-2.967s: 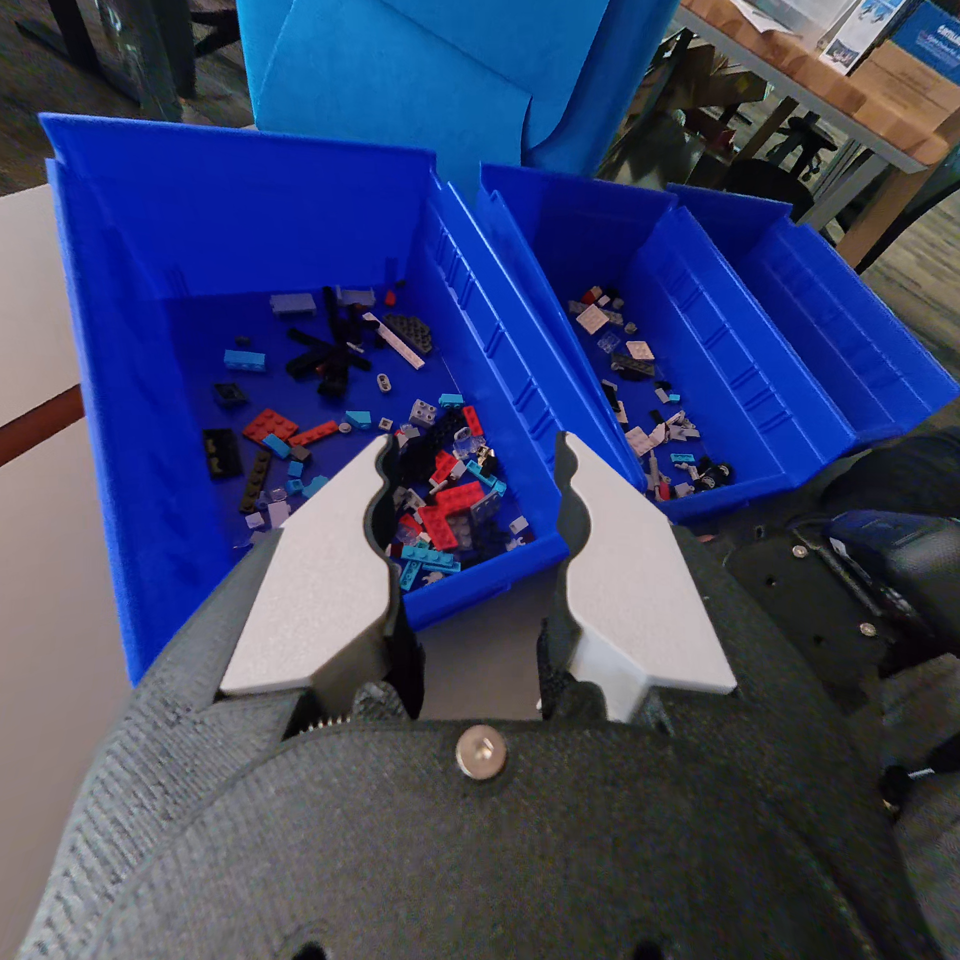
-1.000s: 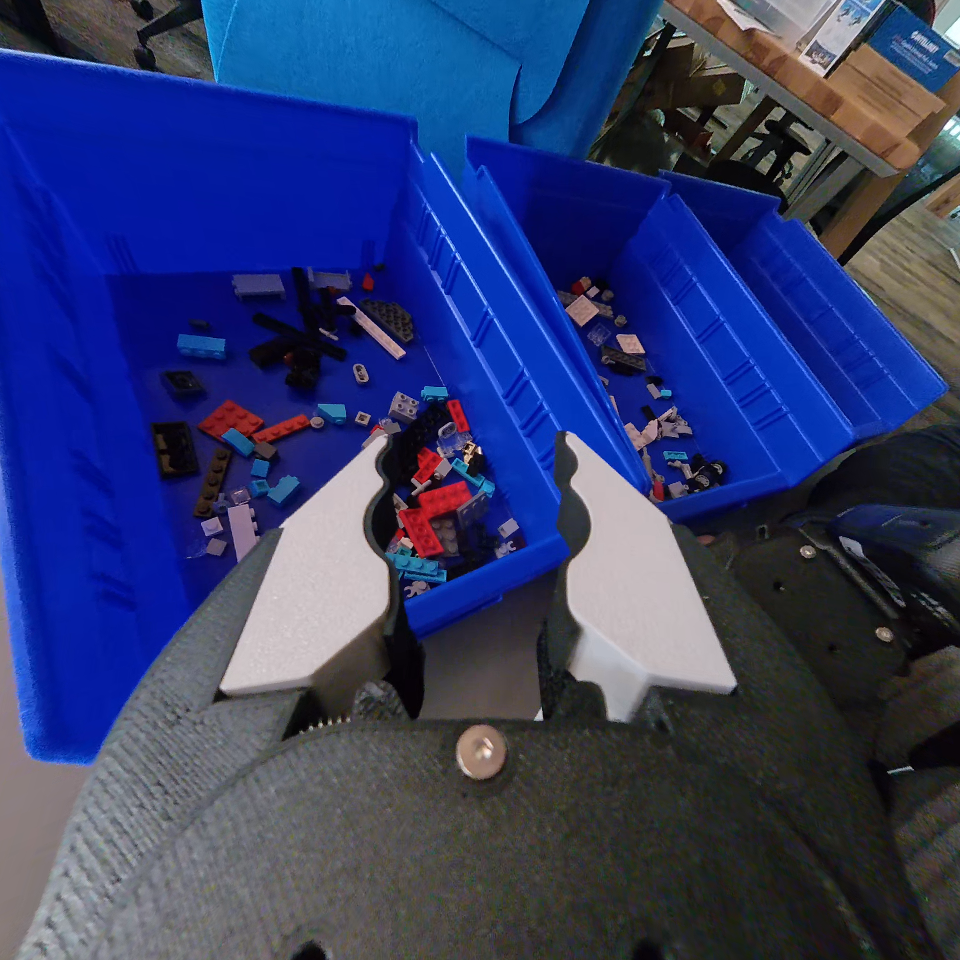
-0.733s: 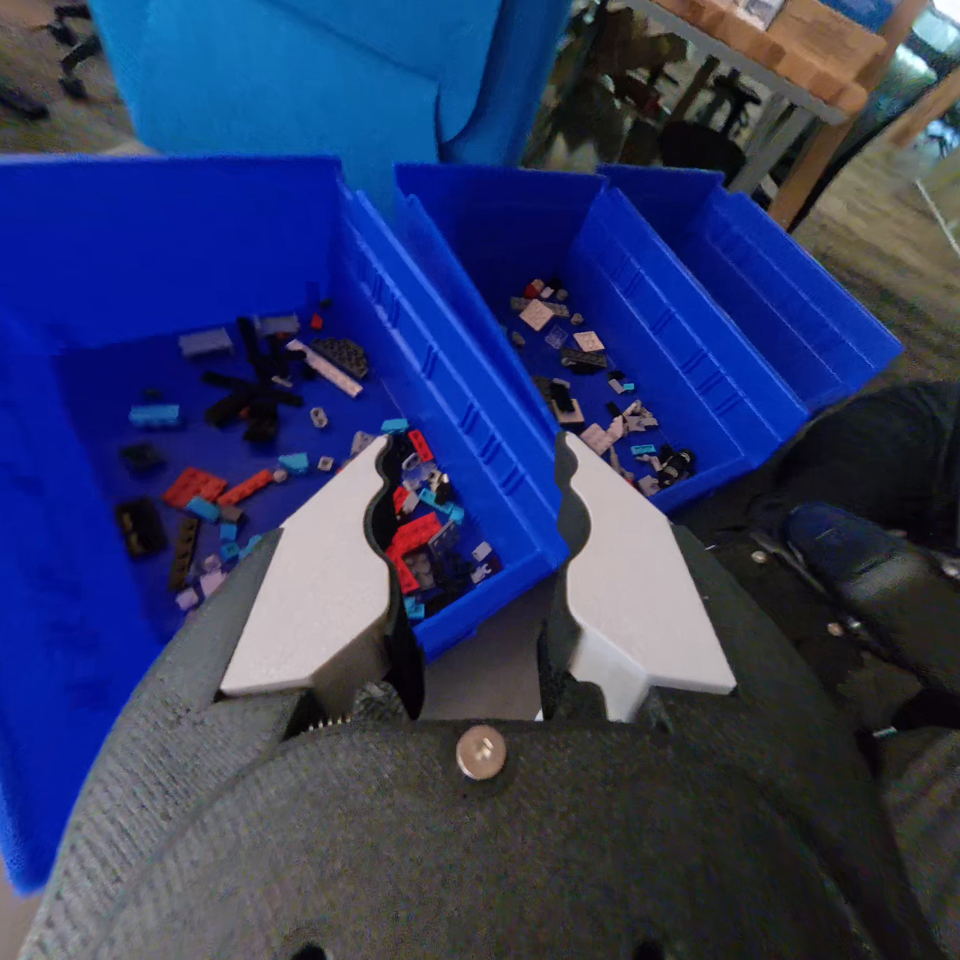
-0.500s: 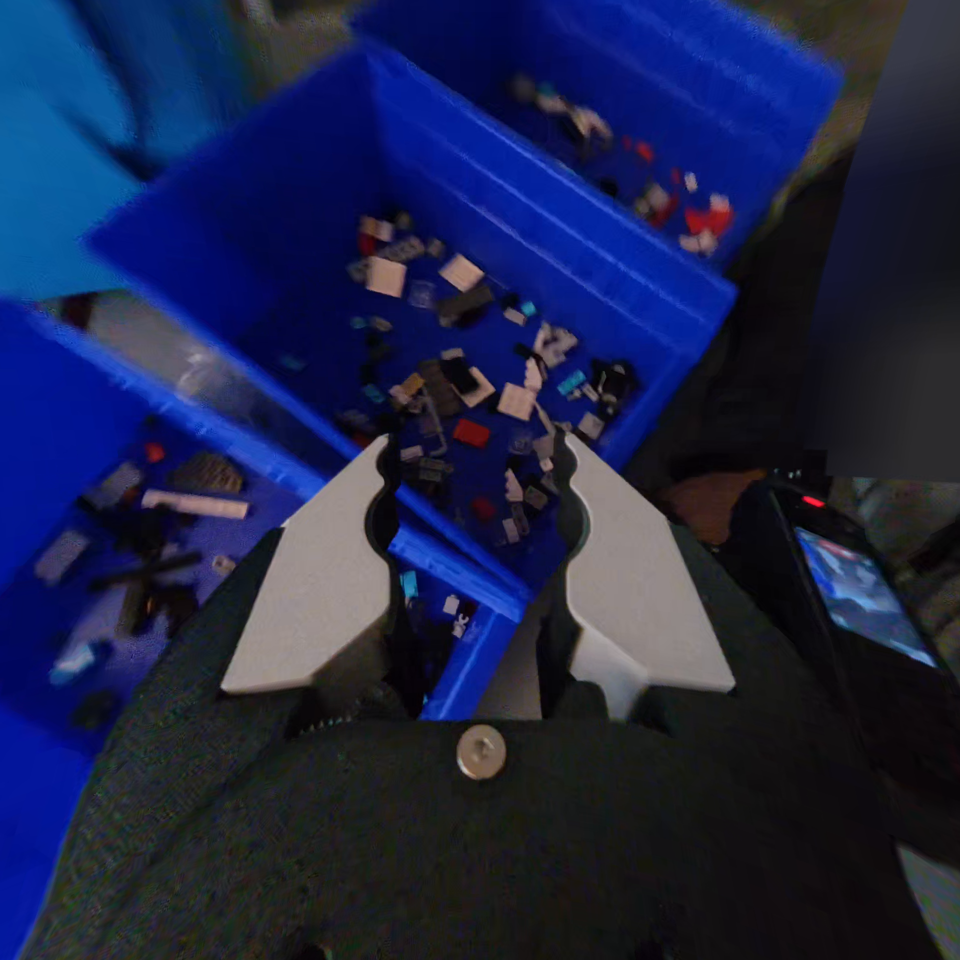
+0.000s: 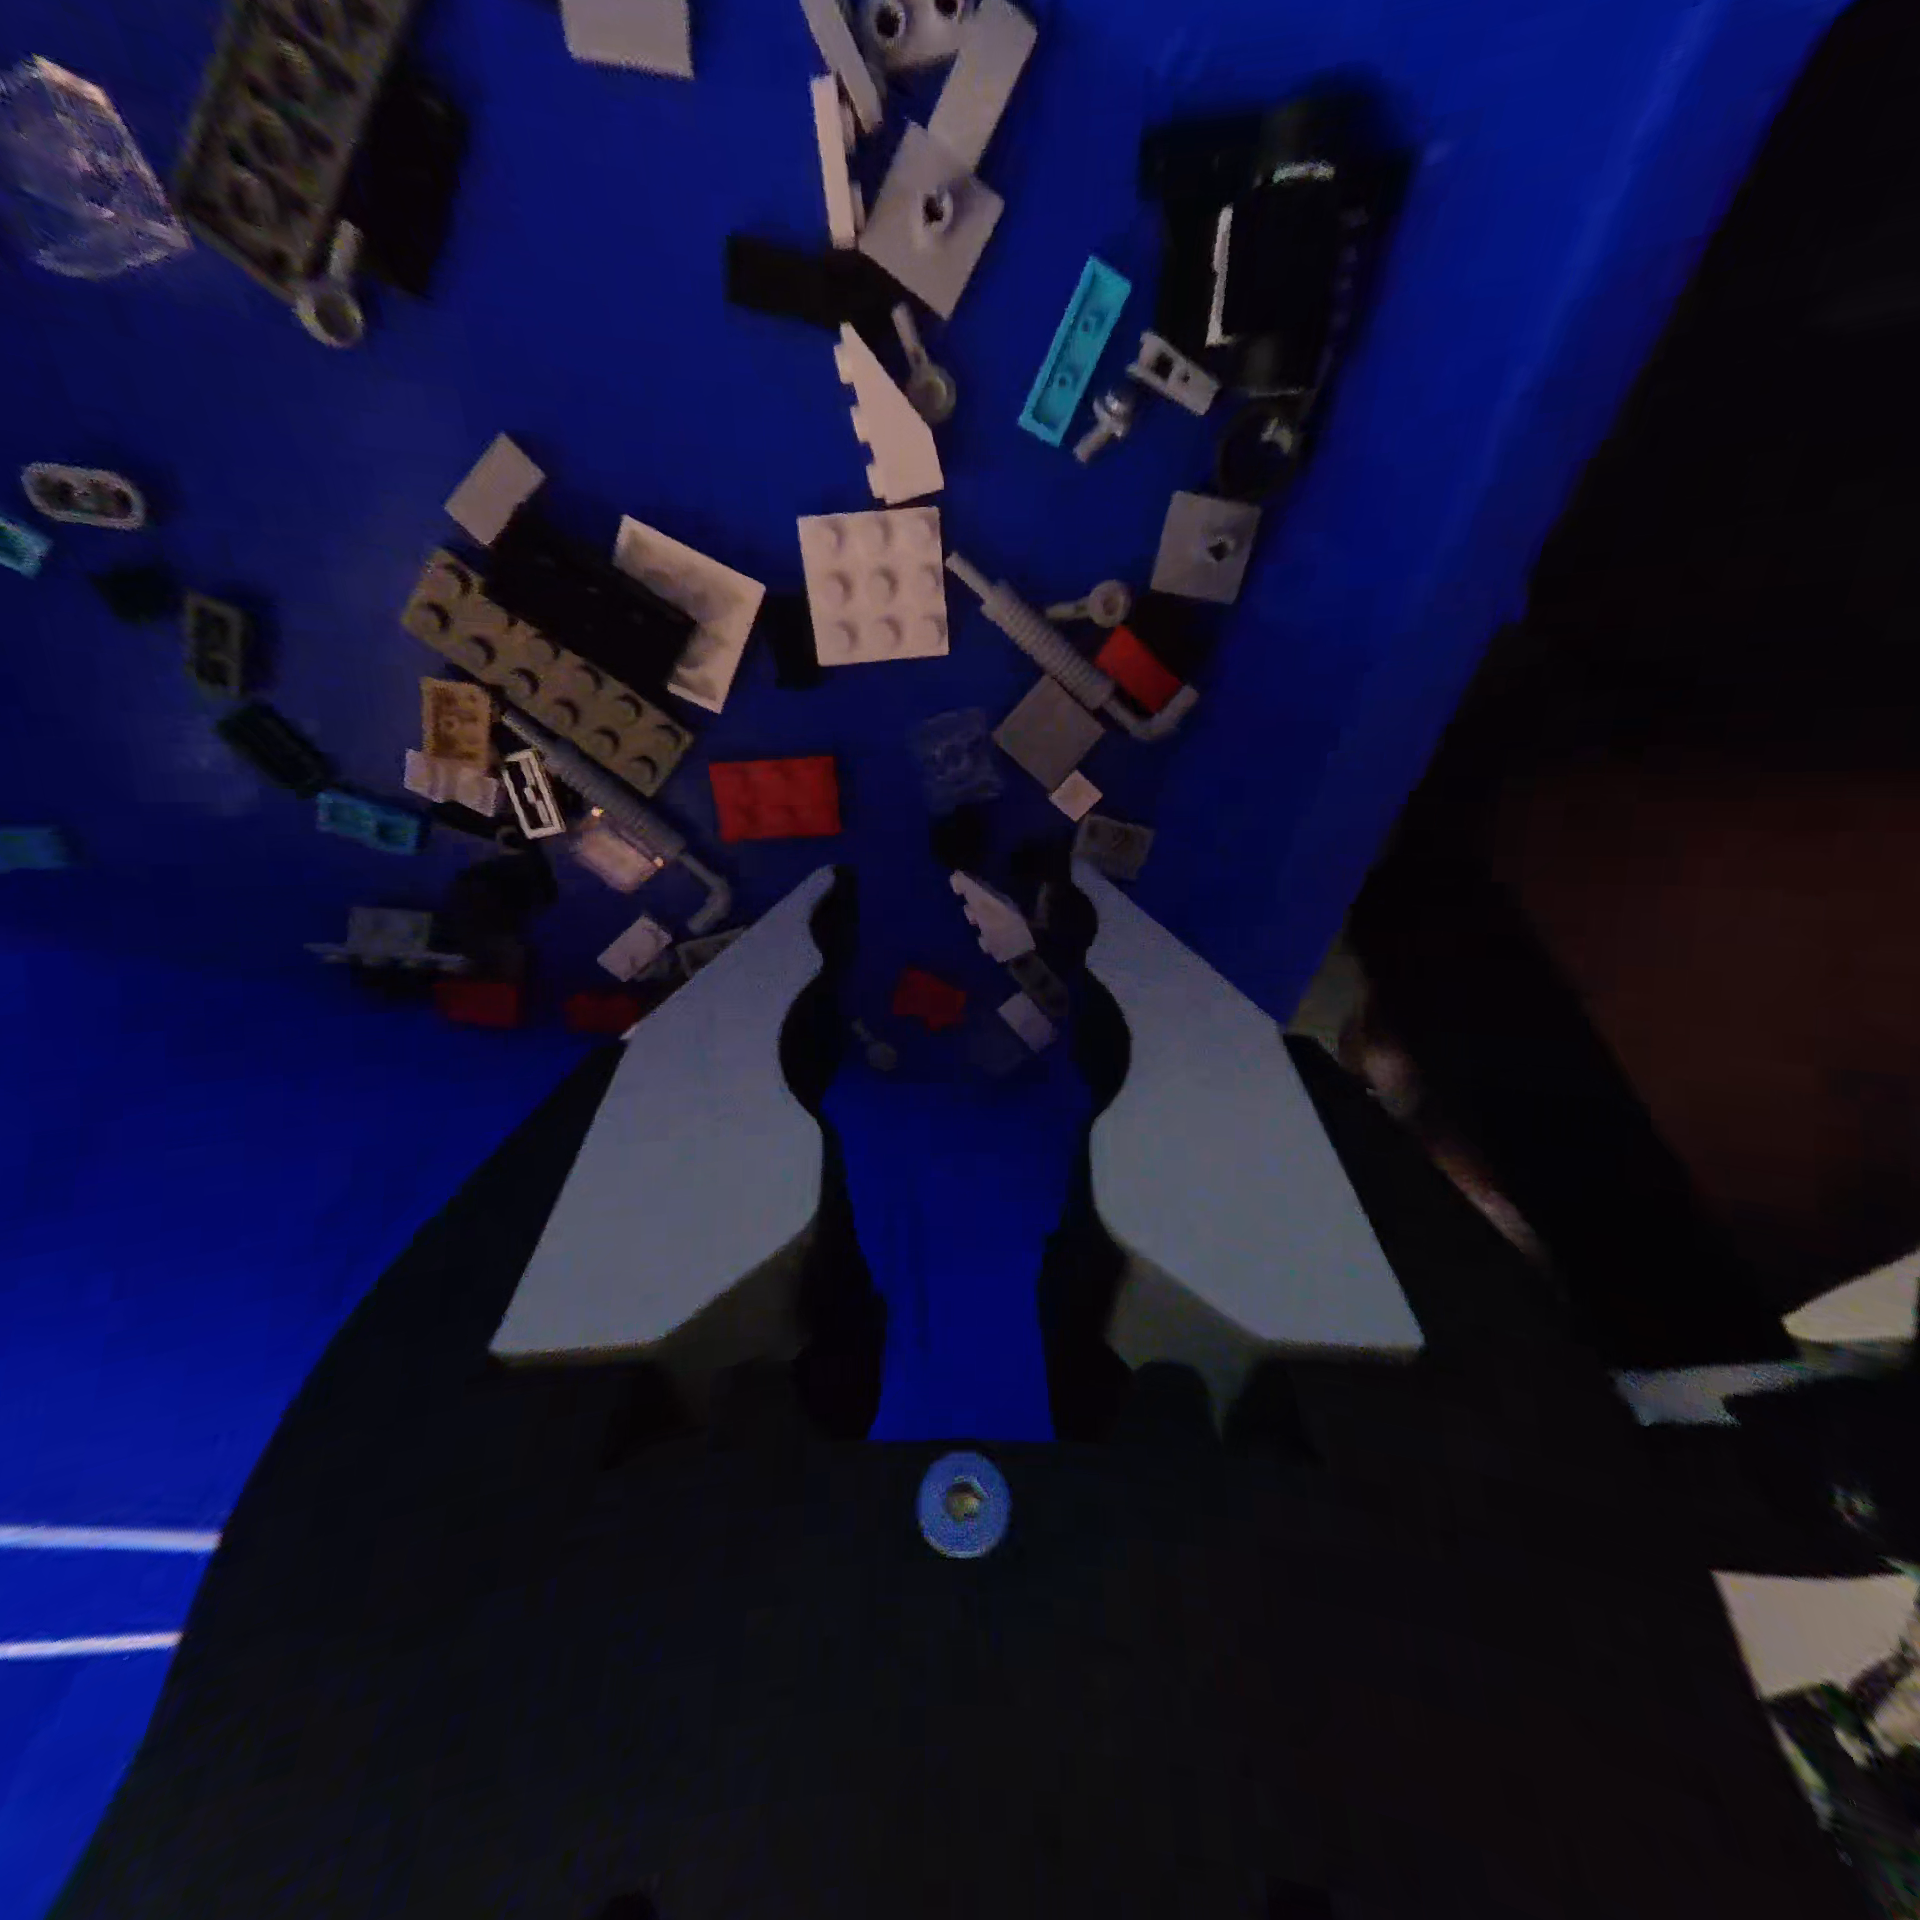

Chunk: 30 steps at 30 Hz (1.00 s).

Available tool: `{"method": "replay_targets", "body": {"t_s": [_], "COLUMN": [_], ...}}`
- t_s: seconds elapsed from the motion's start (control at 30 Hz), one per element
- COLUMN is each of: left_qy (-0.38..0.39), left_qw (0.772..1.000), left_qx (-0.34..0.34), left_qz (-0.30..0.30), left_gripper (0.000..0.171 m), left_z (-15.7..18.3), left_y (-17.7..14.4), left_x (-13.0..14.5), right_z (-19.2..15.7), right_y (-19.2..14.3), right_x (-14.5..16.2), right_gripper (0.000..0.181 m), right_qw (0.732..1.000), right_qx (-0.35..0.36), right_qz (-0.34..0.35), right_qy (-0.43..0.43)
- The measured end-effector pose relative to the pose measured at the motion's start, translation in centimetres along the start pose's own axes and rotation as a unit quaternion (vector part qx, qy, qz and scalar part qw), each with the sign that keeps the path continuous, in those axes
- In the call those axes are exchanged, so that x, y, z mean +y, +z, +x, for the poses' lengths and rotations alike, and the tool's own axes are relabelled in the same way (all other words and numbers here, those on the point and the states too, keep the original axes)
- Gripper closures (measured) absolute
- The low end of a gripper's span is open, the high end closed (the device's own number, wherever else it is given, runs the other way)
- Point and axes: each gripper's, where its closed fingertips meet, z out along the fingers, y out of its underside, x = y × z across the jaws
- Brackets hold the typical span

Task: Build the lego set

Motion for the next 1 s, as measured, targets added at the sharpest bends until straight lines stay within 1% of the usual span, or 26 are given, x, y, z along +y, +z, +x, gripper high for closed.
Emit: {"method": "replay_targets", "body": {"t_s": [0.07,0.37,0.5,0.63,0.7,0.77,0.83,0.9,1.0], "left_qy": [0.001,0.017,0.023,0.017,0.004,-0.014,-0.038,-0.072,-0.126], "left_qw": [1.0,0.998,0.997,0.998,0.999,1.0,0.997,0.99,0.97], "left_qx": [-0.01,-0.015,-0.021,-0.022,-0.017,-0.025,-0.041,-0.054,-0.082], "left_qz": [-0.021,-0.06,-0.074,-0.065,-0.039,-0.003,0.048,0.11,0.189], "left_gripper": [0.138,0.149,0.159,0.159,0.16,0.16,0.16,0.16,0.161], "left_z": [-0.3,0.0,-0.1,-0.1,0.2,0.3,0.3,0.4,0.9], "left_y": [0.3,1.3,2.0,1.9,1.3,-0.4,-3.1,-6.2,-10.7], "left_x": [0.3,0.2,0.2,0.1,-0.4,-0.9,-1.3,-1.4,0.3], "right_z": [-0.1,-0.2,-0.3,-0.3,-0.3,-0.3,-0.3,-0.3,-0.3], "right_y": [0.0,0.1,0.1,0.0,0.0,0.0,-0.1,-0.1,-0.1], "right_x": [0.0,0.1,0.2,0.1,0.1,0.1,0.1,0.1,0.1], "right_gripper": [0.147,0.147,0.147,0.147,0.147,0.147,0.147,0.147,0.147], "right_qw": [1.0,1.0,1.0,1.0,1.0,1.0,1.0,0.999,0.999], "right_qx": [-0.001,0.001,0.003,0.006,0.007,0.008,0.009,0.01,0.011], "right_qz": [0.001,-0.004,-0.004,-0.002,-0.002,0.0,0.001,0.001,0.002], "right_qy": [-0.002,-0.015,-0.019,-0.024,-0.026,-0.028,-0.029,-0.03,-0.031]}}
